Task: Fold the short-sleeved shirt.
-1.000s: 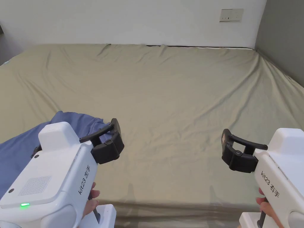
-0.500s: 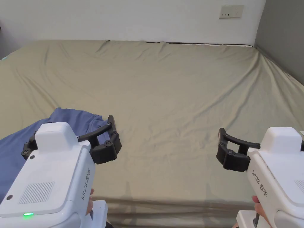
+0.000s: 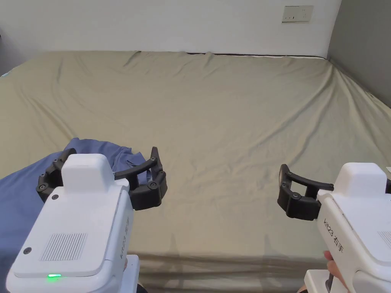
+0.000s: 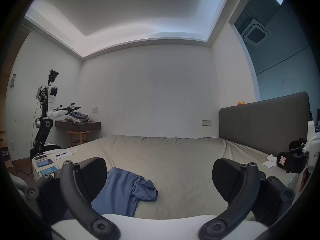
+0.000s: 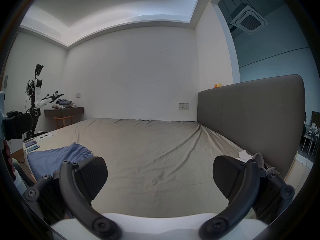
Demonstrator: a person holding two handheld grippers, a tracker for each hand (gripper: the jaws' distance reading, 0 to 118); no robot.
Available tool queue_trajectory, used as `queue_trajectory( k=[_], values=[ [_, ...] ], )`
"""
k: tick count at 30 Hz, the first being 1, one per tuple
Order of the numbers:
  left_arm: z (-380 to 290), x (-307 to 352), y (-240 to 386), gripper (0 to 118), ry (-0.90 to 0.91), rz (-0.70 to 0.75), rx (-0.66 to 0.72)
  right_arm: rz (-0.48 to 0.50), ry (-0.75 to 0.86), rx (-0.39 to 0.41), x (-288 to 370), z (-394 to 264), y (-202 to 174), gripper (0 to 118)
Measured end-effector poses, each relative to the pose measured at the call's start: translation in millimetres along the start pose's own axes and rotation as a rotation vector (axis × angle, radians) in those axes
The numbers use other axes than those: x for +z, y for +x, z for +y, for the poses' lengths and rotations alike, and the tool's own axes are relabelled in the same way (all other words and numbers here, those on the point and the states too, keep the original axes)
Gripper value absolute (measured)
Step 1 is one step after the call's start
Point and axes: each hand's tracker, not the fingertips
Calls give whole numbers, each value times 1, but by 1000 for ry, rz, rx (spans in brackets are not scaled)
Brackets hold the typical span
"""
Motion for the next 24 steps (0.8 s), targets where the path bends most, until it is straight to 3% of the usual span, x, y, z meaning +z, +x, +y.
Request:
queue_trajectory(
  k=[21, 23, 24],
  values=[
    [-1, 2, 12, 117, -6, -49, -4, -12, 0, 11, 1, 1, 0, 118],
    [0, 3, 13, 103, -15, -90, 4, -4, -9, 16, 0, 2, -1, 118],
    [0, 5, 13, 83, -6, -94, 6, 11, -4, 21, 1, 3, -1, 117]
  ],
)
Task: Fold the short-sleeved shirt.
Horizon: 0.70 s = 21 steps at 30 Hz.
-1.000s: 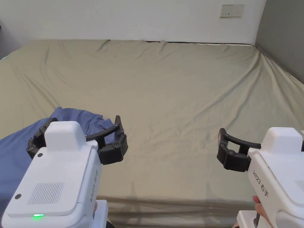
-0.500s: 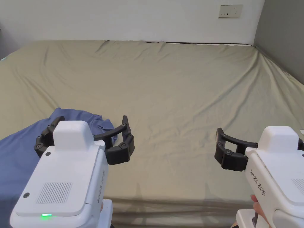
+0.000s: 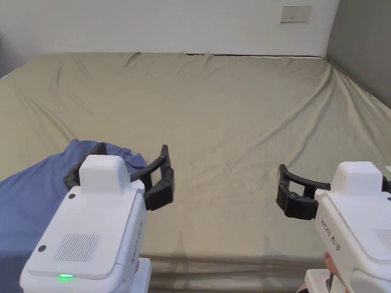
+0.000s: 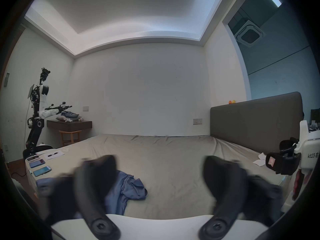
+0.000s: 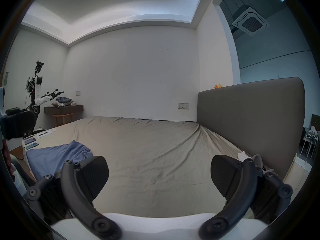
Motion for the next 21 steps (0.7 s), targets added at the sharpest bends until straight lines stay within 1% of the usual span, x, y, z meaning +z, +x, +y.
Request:
queue_trajectory(
  k=[1, 2, 3, 4, 5, 6, 7, 8, 9, 11, 14, 15, 16, 18, 21],
  values=[
    [1, 1, 1, 40, 10, -3, 1, 14, 6, 1, 2, 0, -1, 108],
    [1, 0, 4, 8, 13, 9, -7, 25, 33, 13, 5, 2, -2, 86],
    [1, -2, 7, 0, 16, 41, -23, 26, 62, 52, 6, 3, -5, 47],
    [0, -1, 8, 0, 24, 42, -17, -15, 39, 63, 4, 1, -7, 0],
    [0, -1, 8, 0, 26, 30, -12, -58, 9, 79, 2, -1, -10, 0],
    [1, -1, 8, 0, 15, -21, 3, -94, 88, 125, 4, 0, -9, 0],
    [0, -1, 10, 0, 17, -23, -5, -24, 34, 39, 4, -2, -6, 0],
    [0, -1, 12, 0, 18, -17, -16, 5, 2, -15, 3, -3, -3, 0],
    [0, -2, 14, 0, 23, -18, -34, -19, -2, -3, 2, -3, -3, 0],
    [0, -4, 14, 0, 18, -21, -39, -45, 25, 57, 2, -3, -6, 0],
    [-1, -5, 7, 0, 0, -8, -8, -33, 8, 21, -1, -3, -3, 0],
    [0, -4, 1, 0, -5, 3, 0, -18, 0, 3, -4, -3, -5, 0],
    [0, -2, -6, 0, -8, 22, 6, -1, -34, -33, -10, -3, -9, 0],
    [-1, 5, -25, 0, -11, 87, -12, 29, -36, -28, -21, -2, -25, 0],
    [-1, 21, -61, 0, -27, 198, -23, 173, -28, -5, -35, 2, -65, 0]
  ],
)
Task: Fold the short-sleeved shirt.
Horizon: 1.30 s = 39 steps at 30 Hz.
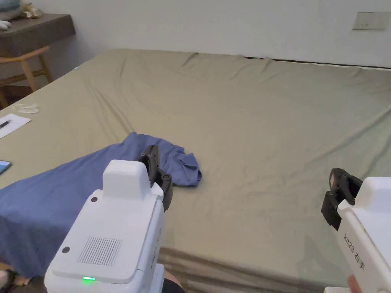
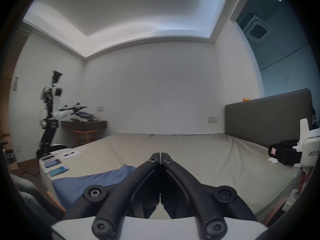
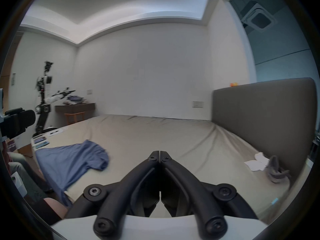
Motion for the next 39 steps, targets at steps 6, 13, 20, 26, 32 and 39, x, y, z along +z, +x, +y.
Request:
queue_trajectory(
  k=[6, 13, 20, 26, 32, 39],
  values=[
    [-1, 36, -79, 0, -21, 248, -7, 270, 77, 56, -22, 16, -81, 0],
    [-11, 45, -104, 0, -50, 307, 11, 361, 62, 50, -34, 18, -113, 0],
    [-43, -38, -107, 0, -257, 123, 136, 320, -14, 82, -66, -1, -84, 0],
    [-80, -215, -115, 0, -449, 21, 47, 224, -157, 76, -120, -34, -44, 0],
    [-134, -371, -117, 97, -744, 39, -13, 215, -196, 116, -170, -56, -37, 0],
    [-168, -434, -117, 95, -971, 72, 31, 253, -222, 152, -191, -69, -36, 0]
  ],
)
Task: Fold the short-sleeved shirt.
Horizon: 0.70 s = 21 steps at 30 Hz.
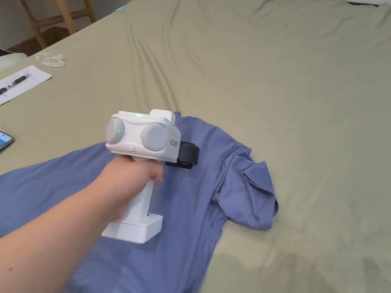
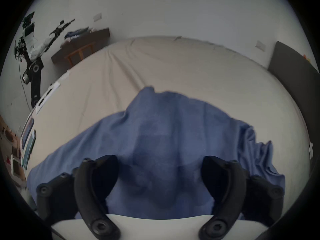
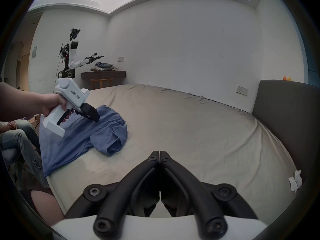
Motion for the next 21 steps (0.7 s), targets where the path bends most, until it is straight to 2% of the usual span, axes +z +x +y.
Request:
queue_trajectory(
  k=[2, 3, 4, 5, 6, 9, 14, 16, 21],
  values=[
    [-8, 3, 2, 63, -22, -41, 12, 8, -5, 5, 1, -2, 3, 0],
    [-11, 11, 6, 61, 19, -31, 9, 7, -4, 9, 4, -3, 5, 0],
    [-13, 16, 8, 40, 62, -9, -26, 3, -2, 11, 4, -2, 4, 0],
    [-17, 18, 9, 10, 84, -8, -41, 0, 0, 10, 6, -2, 5, 0],
    [-19, 22, 9, 0, 81, 13, -48, -1, -2, 4, 9, -2, 7, 0],
    [-23, 38, 9, 0, 125, -21, -39, -14, 8, -8, 18, 3, 10, 0],
    [-2, 123, 21, 0, 272, -100, -61, -44, 65, -41, 36, 18, 15, 0],
    [5, 162, 39, 0, 339, -111, -122, -64, 92, -62, 36, 17, 16, 0],
    [24, 257, 119, 0, 483, -260, -207, -116, 146, -66, 79, 19, 28, 0]
  ],
)
